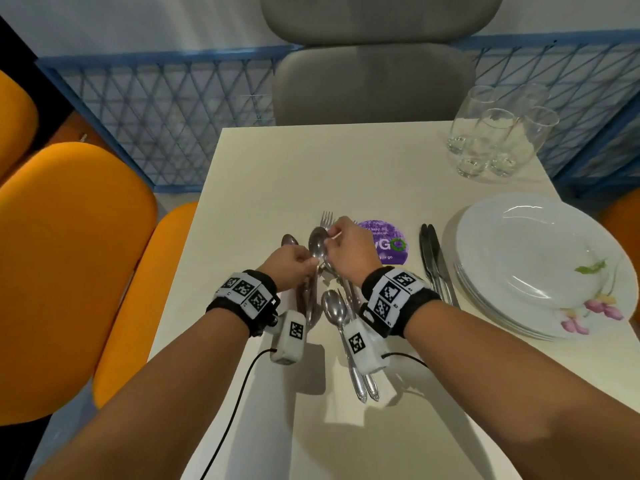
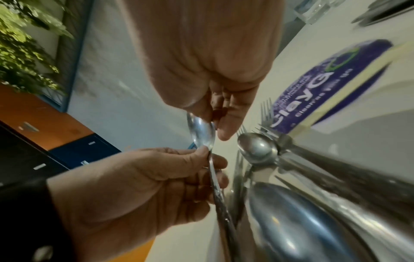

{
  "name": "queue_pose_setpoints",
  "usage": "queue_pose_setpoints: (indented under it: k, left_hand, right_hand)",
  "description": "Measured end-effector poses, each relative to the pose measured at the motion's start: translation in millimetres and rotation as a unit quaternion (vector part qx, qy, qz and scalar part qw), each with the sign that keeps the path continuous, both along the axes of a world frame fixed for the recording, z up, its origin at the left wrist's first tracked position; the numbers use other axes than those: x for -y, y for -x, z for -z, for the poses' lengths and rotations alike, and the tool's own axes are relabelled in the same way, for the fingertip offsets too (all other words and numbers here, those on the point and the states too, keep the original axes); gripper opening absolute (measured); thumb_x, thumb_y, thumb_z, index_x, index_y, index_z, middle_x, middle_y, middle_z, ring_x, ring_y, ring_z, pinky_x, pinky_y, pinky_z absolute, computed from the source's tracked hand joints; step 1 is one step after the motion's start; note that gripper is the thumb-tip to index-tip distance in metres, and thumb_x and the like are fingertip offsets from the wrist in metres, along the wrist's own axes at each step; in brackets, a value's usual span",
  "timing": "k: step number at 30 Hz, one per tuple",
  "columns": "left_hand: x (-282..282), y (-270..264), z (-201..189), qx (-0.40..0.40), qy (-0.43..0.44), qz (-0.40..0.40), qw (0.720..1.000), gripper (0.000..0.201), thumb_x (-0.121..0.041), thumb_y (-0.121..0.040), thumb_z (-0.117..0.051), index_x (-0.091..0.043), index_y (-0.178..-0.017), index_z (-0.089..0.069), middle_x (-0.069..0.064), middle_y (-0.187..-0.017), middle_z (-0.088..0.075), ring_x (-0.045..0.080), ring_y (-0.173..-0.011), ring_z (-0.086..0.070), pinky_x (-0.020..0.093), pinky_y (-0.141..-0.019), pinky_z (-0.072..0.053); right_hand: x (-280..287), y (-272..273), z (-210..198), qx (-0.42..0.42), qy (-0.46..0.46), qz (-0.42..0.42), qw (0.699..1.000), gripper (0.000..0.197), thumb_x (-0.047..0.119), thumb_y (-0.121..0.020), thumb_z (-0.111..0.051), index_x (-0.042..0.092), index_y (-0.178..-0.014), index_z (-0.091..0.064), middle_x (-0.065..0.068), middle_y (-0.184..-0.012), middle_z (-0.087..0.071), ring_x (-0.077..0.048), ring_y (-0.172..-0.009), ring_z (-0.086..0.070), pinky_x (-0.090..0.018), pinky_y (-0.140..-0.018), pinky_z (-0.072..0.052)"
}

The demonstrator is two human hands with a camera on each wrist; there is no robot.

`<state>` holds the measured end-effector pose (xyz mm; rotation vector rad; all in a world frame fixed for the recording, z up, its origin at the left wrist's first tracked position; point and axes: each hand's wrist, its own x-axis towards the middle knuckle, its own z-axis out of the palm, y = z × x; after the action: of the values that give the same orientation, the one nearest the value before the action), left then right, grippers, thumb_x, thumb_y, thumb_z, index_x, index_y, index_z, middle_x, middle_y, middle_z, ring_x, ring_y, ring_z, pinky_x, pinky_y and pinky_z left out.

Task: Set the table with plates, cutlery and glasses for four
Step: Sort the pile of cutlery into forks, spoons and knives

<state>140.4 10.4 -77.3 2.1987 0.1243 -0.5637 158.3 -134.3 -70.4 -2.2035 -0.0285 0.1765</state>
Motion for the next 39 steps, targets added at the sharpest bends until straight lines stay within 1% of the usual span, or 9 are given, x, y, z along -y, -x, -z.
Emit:
queue_pose_setpoints:
  k: [2,5,8,11,15,21,27,32,39]
  left_hand:
    - [1.1,0.7,-3.9,-0.037,0.120,-0.064,0.990,0.018,-0.017,-0.096,-0.051,-0.005,-0.086,-0.061,0.017,-0.085,-0.068,0.022,-0.072,-0.055,0.035,-0.071,-0.047]
    - [1.6,0.5,-6.4,-0.063,0.199,-0.132,0.969,0.020,-0.010,-0.098,-0.047,-0.004,-0.084,-0.061,0.014,-0.077,-0.064,0.026,-0.077,-0.057,0.032,-0.068,-0.045]
    - [0.1,-0.5,-5.8,-0.063,0.215,-0.187,0.956,0.022,-0.007,-0.098,-0.043,-0.001,-0.080,-0.056,0.014,-0.077,-0.053,0.024,-0.067,-0.053,0.032,-0.062,-0.045]
    - [-1.8,0.2,-2.5,-0.056,0.219,-0.205,0.952,0.022,-0.008,-0.097,-0.038,-0.001,-0.083,-0.054,0.014,-0.088,-0.049,0.017,-0.058,-0.049,0.031,-0.060,-0.045]
    - [-2.3,6.5,0.8,-0.040,0.191,-0.210,0.958,0.025,-0.011,-0.100,-0.040,0.004,-0.105,-0.059,0.009,-0.084,-0.053,0.011,-0.056,-0.051,0.029,-0.059,-0.051]
    - [-0.6,17.1,5.9,-0.046,0.186,-0.198,0.961,0.014,-0.008,-0.098,-0.044,-0.001,-0.101,-0.055,0.010,-0.075,-0.050,0.017,-0.058,-0.057,0.037,-0.066,-0.053]
    - [2.5,23.1,5.4,-0.074,0.213,-0.220,0.949,0.012,-0.011,-0.100,-0.040,-0.009,-0.089,-0.045,0.010,-0.070,-0.057,0.023,-0.060,-0.058,0.036,-0.065,-0.049]
    - [4.2,23.7,3.3,-0.064,0.216,-0.215,0.950,0.013,-0.009,-0.099,-0.042,-0.011,-0.086,-0.045,0.015,-0.079,-0.068,0.026,-0.065,-0.063,0.037,-0.067,-0.048]
    - [18.9,21.0,-11.0,-0.044,0.287,-0.225,0.930,0.006,-0.005,-0.097,-0.042,-0.004,-0.100,-0.048,0.017,-0.082,-0.067,0.028,-0.070,-0.064,0.036,-0.067,-0.051]
  right_hand:
    - [-2.4,-5.0,-3.8,0.004,-0.038,0.024,0.999,0.006,0.011,-0.090,-0.058,0.016,-0.088,-0.055,-0.007,-0.077,-0.066,-0.025,-0.069,-0.066,-0.036,-0.067,-0.057]
    - [0.7,-10.8,-4.9,-0.009,-0.056,0.037,0.998,0.006,0.011,-0.089,-0.061,0.015,-0.094,-0.061,-0.006,-0.083,-0.066,-0.023,-0.075,-0.067,-0.036,-0.073,-0.058]
    - [9.5,-14.7,5.4,-0.050,0.076,-0.019,0.996,0.023,0.007,-0.090,-0.059,0.006,-0.113,-0.061,-0.008,-0.104,-0.064,-0.019,-0.087,-0.062,-0.025,-0.075,-0.049]
    - [14.6,-13.9,21.3,-0.056,0.206,-0.083,0.973,0.024,0.006,-0.087,-0.056,0.003,-0.111,-0.061,-0.013,-0.110,-0.061,-0.027,-0.097,-0.060,-0.031,-0.076,-0.050]
    - [14.0,-12.1,28.2,-0.041,0.218,-0.100,0.970,0.034,0.007,-0.089,-0.056,0.007,-0.123,-0.055,-0.015,-0.119,-0.051,-0.030,-0.103,-0.056,-0.035,-0.085,-0.050]
    - [9.8,-12.2,28.9,-0.051,0.217,-0.133,0.966,0.056,0.003,-0.086,-0.059,0.026,-0.136,-0.046,-0.016,-0.127,-0.037,-0.033,-0.110,-0.051,-0.042,-0.091,-0.052]
    - [8.7,-13.9,24.4,-0.034,0.197,-0.116,0.973,0.042,-0.003,-0.084,-0.058,0.018,-0.121,-0.055,-0.013,-0.120,-0.041,-0.030,-0.105,-0.051,-0.036,-0.088,-0.051]
    - [9.8,-19.9,1.8,0.008,0.124,-0.081,0.989,0.027,-0.003,-0.090,-0.052,0.013,-0.110,-0.060,-0.009,-0.102,-0.064,-0.023,-0.085,-0.061,-0.029,-0.069,-0.049]
    - [2.4,-22.6,-34.2,0.071,0.039,-0.045,0.996,0.019,0.007,-0.088,-0.057,0.017,-0.099,-0.068,-0.003,-0.087,-0.069,-0.017,-0.074,-0.063,-0.025,-0.069,-0.053]
